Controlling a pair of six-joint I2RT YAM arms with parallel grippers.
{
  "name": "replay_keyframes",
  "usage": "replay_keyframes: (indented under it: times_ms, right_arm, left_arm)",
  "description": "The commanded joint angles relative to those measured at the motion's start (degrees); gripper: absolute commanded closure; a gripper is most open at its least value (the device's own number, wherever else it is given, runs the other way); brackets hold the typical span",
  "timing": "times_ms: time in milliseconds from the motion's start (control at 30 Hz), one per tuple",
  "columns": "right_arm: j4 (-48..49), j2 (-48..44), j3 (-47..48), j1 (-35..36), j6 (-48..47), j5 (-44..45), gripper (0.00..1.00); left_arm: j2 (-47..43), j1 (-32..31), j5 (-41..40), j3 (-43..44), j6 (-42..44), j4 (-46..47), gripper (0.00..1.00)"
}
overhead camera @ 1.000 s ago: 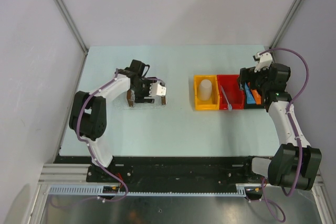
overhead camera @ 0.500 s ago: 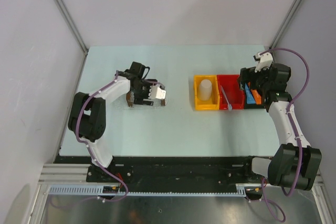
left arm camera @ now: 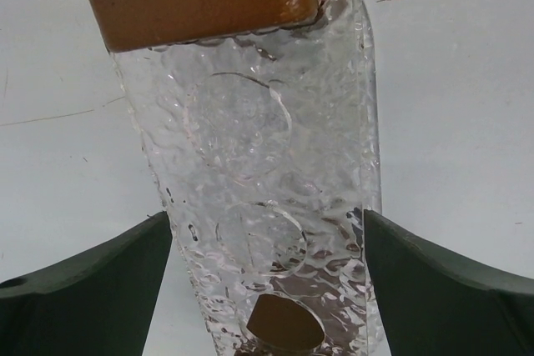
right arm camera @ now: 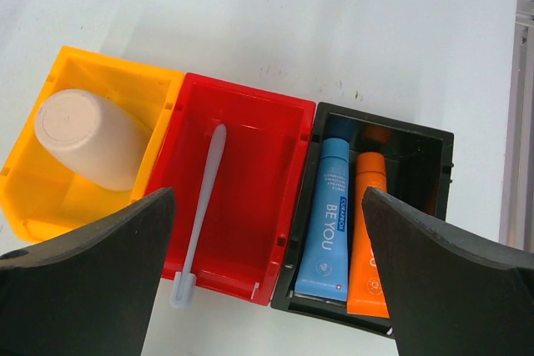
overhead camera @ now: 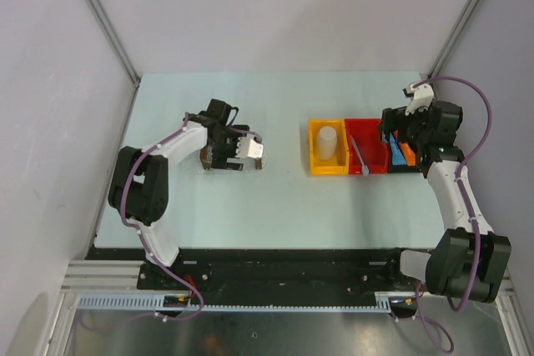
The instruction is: Prepare toiletry sets of a toothbrush and toothpaste on the tray
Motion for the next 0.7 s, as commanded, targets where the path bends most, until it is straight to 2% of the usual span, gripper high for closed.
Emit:
replay_keyframes:
  times_ms: [0,667]
  right_arm:
    - [0.7,-1.4,0.2,-0.3,-0.3,-1.0,0.0]
    - [0.7,-1.7,0.0,-0.6,-0.2,-1.3,0.01]
  left_arm:
    - [-2.9,-0.9,-0.2,0.2,-0.9,0.7,0.02]
    - [-0.2,-1.8,-3.4,2.2,-4.1,3.7,0.0]
